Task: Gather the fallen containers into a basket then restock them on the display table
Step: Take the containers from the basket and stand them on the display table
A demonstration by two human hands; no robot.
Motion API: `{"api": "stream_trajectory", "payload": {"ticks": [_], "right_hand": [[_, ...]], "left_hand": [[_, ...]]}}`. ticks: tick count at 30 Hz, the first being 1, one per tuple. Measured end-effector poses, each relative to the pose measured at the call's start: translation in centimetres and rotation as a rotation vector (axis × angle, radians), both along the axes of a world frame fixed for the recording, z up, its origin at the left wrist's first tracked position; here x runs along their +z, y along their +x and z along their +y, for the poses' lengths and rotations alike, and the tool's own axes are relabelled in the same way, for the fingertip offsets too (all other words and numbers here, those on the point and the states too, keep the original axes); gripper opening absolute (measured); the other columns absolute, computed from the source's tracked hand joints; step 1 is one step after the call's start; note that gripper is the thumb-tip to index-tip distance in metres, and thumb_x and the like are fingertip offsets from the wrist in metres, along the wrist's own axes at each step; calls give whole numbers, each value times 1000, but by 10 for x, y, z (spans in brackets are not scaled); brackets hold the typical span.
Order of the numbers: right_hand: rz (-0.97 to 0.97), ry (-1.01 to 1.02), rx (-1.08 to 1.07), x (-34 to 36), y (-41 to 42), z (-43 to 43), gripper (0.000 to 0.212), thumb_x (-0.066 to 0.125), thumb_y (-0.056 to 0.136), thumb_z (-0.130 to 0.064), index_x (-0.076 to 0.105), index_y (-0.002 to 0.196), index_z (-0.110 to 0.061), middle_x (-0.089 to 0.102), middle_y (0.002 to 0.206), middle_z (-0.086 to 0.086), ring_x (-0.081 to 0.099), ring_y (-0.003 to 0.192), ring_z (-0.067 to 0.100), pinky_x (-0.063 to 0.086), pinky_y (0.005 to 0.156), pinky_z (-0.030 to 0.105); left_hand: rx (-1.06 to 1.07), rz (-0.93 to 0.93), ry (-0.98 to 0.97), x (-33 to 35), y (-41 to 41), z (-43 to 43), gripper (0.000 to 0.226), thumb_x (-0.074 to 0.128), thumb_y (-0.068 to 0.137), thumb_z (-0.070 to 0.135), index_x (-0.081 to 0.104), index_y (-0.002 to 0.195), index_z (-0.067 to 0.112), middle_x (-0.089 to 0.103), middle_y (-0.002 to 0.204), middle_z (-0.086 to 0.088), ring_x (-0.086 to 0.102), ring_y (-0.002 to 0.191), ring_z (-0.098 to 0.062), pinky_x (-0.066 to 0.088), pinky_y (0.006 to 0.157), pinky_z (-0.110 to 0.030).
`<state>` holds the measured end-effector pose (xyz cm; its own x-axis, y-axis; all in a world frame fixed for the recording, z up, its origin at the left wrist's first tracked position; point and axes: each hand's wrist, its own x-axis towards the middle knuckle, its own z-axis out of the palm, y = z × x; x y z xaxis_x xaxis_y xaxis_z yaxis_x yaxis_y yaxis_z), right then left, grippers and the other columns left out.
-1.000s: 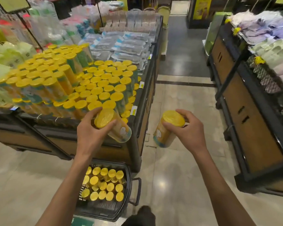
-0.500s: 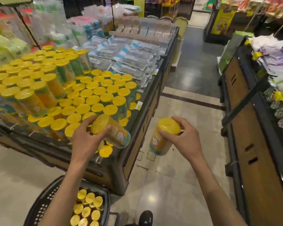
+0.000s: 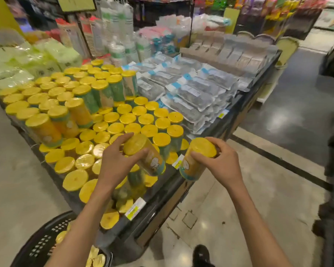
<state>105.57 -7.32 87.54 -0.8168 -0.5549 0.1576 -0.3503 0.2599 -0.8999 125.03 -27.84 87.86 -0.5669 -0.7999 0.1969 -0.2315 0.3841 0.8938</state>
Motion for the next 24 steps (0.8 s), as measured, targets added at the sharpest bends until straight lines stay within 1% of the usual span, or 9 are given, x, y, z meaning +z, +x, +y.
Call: {"api": "stream_trajectory", "payload": {"ticks": [2,6,9,11,12,15,17,19,24], "right_hand": [[-9,9,64,1,-37,-18,61,88,65,-44,63,119,-29,65,112,-12,62,98,3,54,76,22],[-25,45,233,10,-104,-53,59,88,65,-43,64,117,-29,67,106,-15,63,90,-5,49,69,12],[-40,52,378,19,-144,-86,54,86,69,-37,61,116,-32,61,101,-25,59,86,-16,46,63,5],[-26,58,453,22,-164,-107,53,86,71,-38,58,116,-35,59,102,-25,59,90,-12,45,64,7],[-17,64,480,23,-172,-120,54,86,70,-39,58,117,-34,61,103,-23,59,92,-8,46,68,9],[4,70,535,23,-189,-159,63,86,67,-45,61,123,-29,65,110,-15,62,97,0,51,79,21],[19,62,585,26,-196,-188,58,86,66,-45,63,118,-31,66,107,-18,60,94,-6,48,76,16],[29,53,648,29,-198,-217,54,87,66,-42,62,114,-34,64,104,-21,60,93,-9,47,74,15],[91,87,717,25,-195,-283,74,88,63,-49,60,129,-26,65,121,-7,61,107,10,52,86,30]], "left_hand": [[70,-17,-11,1,-24,-5,68,83,70,47,59,131,27,58,125,13,59,111,-13,50,91,-29],[220,-40,-6,7,-67,-15,78,79,59,64,61,127,31,60,123,15,59,108,-11,53,88,-34],[342,-44,-31,16,-91,-24,74,82,63,56,60,128,28,59,123,14,58,105,-7,49,83,-21],[402,-75,-54,22,-101,-30,65,86,70,40,60,128,25,59,120,13,57,96,-2,43,74,-8],[432,-96,-61,24,-105,-34,64,86,71,37,59,128,25,57,118,14,56,95,-2,41,72,-7],[505,-128,-79,29,-108,-51,64,85,72,38,59,129,25,57,116,15,56,103,-8,42,76,-17],[537,-150,-86,32,-107,-66,65,84,72,40,58,130,25,58,117,13,56,104,-9,42,78,-19],[559,-178,-111,34,-107,-85,63,83,73,40,57,129,25,56,116,15,52,102,-4,40,74,-12],[574,-263,-175,34,-107,-139,64,85,71,40,57,126,21,51,116,8,48,105,-8,39,83,-27]]}}
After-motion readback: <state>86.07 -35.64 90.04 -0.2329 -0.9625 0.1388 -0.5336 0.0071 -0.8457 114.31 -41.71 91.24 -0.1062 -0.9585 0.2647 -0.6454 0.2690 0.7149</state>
